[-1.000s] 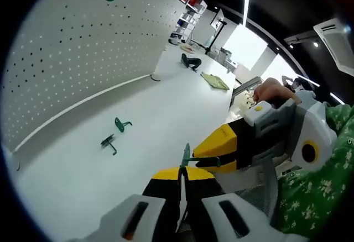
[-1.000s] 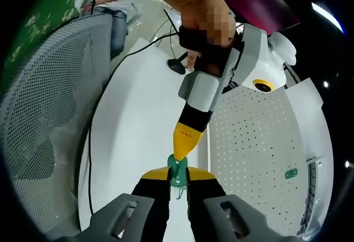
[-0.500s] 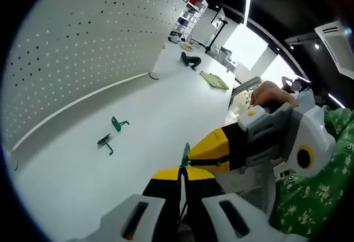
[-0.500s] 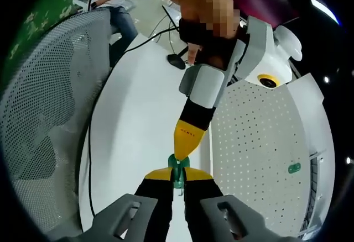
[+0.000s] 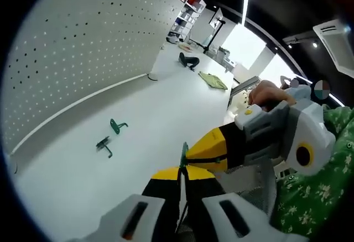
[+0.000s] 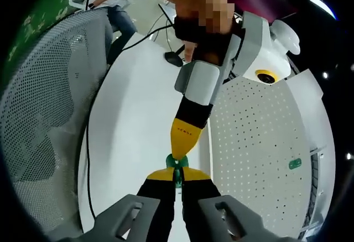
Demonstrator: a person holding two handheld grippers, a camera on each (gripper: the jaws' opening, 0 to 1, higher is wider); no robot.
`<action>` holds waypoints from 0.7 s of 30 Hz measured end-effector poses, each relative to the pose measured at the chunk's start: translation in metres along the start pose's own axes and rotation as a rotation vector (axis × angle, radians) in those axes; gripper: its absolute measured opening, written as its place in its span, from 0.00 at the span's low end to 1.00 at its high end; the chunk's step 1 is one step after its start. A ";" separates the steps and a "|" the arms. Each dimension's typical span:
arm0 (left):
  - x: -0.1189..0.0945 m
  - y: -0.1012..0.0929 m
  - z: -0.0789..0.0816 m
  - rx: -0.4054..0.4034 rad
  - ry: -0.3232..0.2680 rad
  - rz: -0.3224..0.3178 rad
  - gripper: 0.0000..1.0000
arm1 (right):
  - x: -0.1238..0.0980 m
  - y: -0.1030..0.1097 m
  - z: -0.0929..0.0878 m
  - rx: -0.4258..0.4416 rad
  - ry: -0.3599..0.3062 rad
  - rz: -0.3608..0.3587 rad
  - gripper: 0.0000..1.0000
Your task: Insert the hook assembly into the mounting plate slot until the hook locks in place.
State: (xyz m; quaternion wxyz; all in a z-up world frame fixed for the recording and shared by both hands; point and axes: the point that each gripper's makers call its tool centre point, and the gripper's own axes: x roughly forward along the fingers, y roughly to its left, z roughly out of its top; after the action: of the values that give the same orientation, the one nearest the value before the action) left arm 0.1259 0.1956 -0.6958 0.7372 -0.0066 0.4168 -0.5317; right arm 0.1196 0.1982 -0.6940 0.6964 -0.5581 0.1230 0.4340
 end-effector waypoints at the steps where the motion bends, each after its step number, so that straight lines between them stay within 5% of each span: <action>1: 0.000 0.000 0.001 0.008 -0.004 0.000 0.03 | 0.000 -0.001 -0.001 0.004 0.001 -0.001 0.01; 10: 0.001 -0.001 0.001 0.144 -0.018 0.003 0.04 | 0.001 -0.003 -0.001 0.008 0.008 -0.004 0.01; 21: -0.002 -0.002 0.008 0.425 -0.090 0.067 0.09 | -0.002 -0.007 -0.003 0.039 0.011 -0.022 0.01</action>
State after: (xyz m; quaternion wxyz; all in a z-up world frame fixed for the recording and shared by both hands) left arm 0.1294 0.1930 -0.6880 0.7570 0.1390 0.2622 -0.5821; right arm 0.1246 0.1944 -0.6889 0.7113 -0.5480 0.1289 0.4209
